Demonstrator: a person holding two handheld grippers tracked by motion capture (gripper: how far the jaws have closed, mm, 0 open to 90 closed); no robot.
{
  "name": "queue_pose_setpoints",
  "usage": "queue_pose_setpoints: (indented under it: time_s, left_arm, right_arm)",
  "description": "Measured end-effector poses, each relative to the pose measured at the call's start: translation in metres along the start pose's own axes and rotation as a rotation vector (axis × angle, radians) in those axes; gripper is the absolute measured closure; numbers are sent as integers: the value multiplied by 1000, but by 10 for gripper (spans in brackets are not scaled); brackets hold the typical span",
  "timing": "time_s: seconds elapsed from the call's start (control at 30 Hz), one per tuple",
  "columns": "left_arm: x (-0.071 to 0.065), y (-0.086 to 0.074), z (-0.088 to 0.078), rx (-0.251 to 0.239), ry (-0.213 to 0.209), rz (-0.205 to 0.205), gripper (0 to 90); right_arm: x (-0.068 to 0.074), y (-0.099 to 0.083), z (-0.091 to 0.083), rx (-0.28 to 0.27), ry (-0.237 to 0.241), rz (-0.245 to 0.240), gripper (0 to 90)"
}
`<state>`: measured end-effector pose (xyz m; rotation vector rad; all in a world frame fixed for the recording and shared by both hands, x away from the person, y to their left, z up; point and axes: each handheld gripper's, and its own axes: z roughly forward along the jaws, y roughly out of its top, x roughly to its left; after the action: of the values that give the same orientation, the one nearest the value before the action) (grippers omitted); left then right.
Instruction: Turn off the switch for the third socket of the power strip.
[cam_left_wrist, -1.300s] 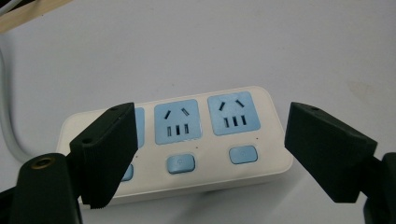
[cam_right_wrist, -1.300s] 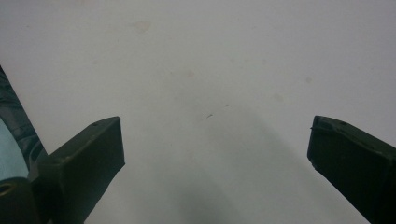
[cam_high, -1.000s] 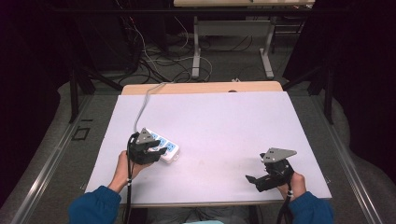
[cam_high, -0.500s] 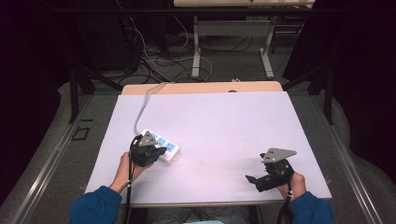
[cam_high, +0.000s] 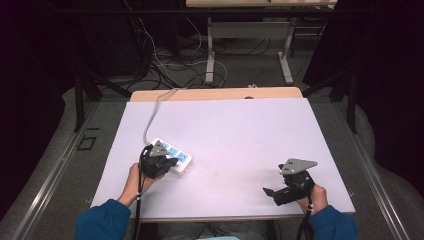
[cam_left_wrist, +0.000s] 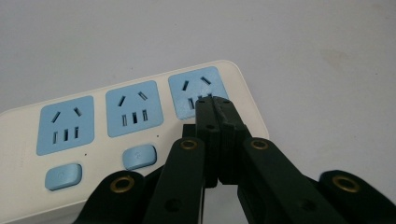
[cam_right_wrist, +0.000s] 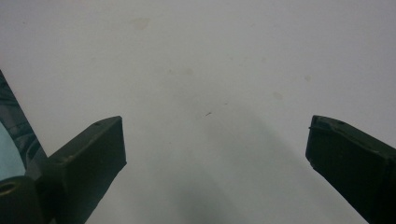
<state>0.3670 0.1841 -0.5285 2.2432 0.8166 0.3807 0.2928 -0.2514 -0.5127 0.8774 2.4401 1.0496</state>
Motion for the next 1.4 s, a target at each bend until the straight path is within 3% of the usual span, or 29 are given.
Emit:
queue_pose_setpoints:
  time_s: [0.1,0.7,1.4]
  left_arm:
    - [-2,-1,2,22,-7,0,900]
    - [-1,0,4,21,-1,17,900]
    - [-2,-2,5,9,-2,5,900]
  right_arm:
    - [0,0,0,1,0,0,43]
    - [0,0,1,1,-4,2,44]
    - [0,0,1,2,-5,3,44]
